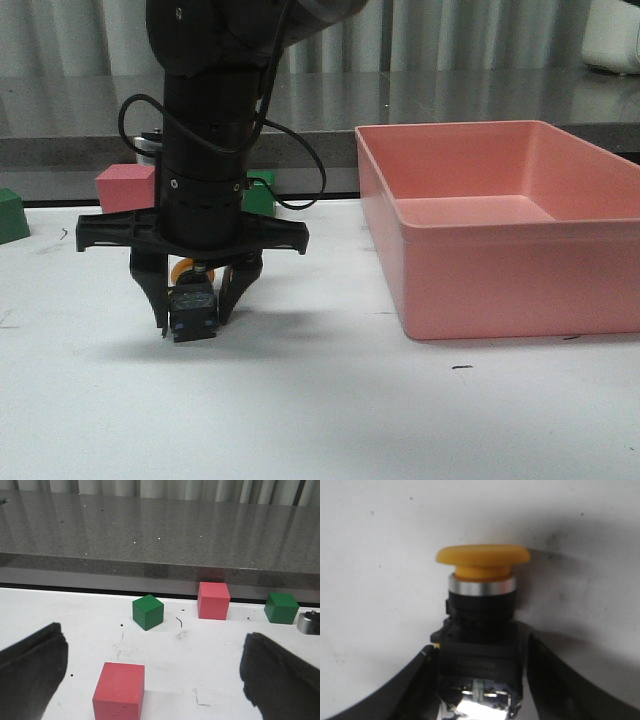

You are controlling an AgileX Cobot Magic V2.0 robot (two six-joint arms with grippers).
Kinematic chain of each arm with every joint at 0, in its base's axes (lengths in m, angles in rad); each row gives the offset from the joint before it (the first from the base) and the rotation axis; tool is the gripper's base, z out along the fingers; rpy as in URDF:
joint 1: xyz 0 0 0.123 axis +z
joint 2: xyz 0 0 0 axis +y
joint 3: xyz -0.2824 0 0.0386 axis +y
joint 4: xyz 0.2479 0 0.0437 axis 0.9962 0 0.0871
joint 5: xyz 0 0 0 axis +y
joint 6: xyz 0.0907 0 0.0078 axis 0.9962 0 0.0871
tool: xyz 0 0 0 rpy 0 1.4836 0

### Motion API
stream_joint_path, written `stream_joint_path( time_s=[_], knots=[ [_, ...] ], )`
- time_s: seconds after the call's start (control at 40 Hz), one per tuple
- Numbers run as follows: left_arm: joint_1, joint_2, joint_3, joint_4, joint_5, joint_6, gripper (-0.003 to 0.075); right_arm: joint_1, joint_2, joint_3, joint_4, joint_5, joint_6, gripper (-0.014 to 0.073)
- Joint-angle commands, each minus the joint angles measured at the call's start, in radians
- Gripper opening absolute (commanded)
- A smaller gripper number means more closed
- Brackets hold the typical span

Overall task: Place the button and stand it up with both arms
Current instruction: 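Lower the button onto the table, open the right gripper, withdraw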

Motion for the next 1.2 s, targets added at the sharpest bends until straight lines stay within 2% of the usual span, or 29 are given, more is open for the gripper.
stream_joint_path(
  time_s=[0.0, 0.17, 0.33, 0.42, 0.57, 0.78, 0.88, 1.05, 1.18],
  knots=[
    [0.001, 0.016, -0.038, -0.008, -0.073, 0.0, 0.0669, -0.002, -0.059, -0.027, -0.004, -0.021, 0.0, 0.0479],
    [0.001, 0.016, -0.038, -0.008, -0.073, 0.0, 0.0669, -0.002, -0.061, -0.076, -0.008, 0.01, -0.001, 0.0499],
    [0.001, 0.016, -0.038, -0.008, -0.073, 0.0, 0.0669, -0.002, -0.061, -0.173, -0.017, 0.11, -0.037, 0.048],
    [0.001, 0.016, -0.038, -0.008, -0.073, 0.0, 0.0669, -0.002, -0.061, -0.243, -0.021, 0.175, -0.047, 0.0395],
    [0.001, 0.016, -0.038, -0.008, -0.073, 0.0, 0.0669, -0.002, -0.061, -0.299, -0.023, 0.208, -0.047, 0.0181],
    [0.001, 0.016, -0.038, -0.008, -0.073, 0.0, 0.0669, -0.002, -0.061, -0.345, -0.023, 0.247, -0.068, -0.0011],
    [0.001, 0.016, -0.038, -0.008, -0.073, 0.0, 0.0669, -0.002, -0.061, -0.368, -0.023, 0.287, -0.072, -0.0069],
    [0.001, 0.016, -0.038, -0.008, -0.073, 0.0, 0.0669, -0.013, -0.061, -0.464, -0.018, 0.394, -0.127, -0.0069],
    [0.001, 0.016, -0.038, -0.008, -0.073, 0.0, 0.0669, -0.038, -0.104, -0.522, 0.053, 0.392, -0.176, -0.0069]
  ],
)
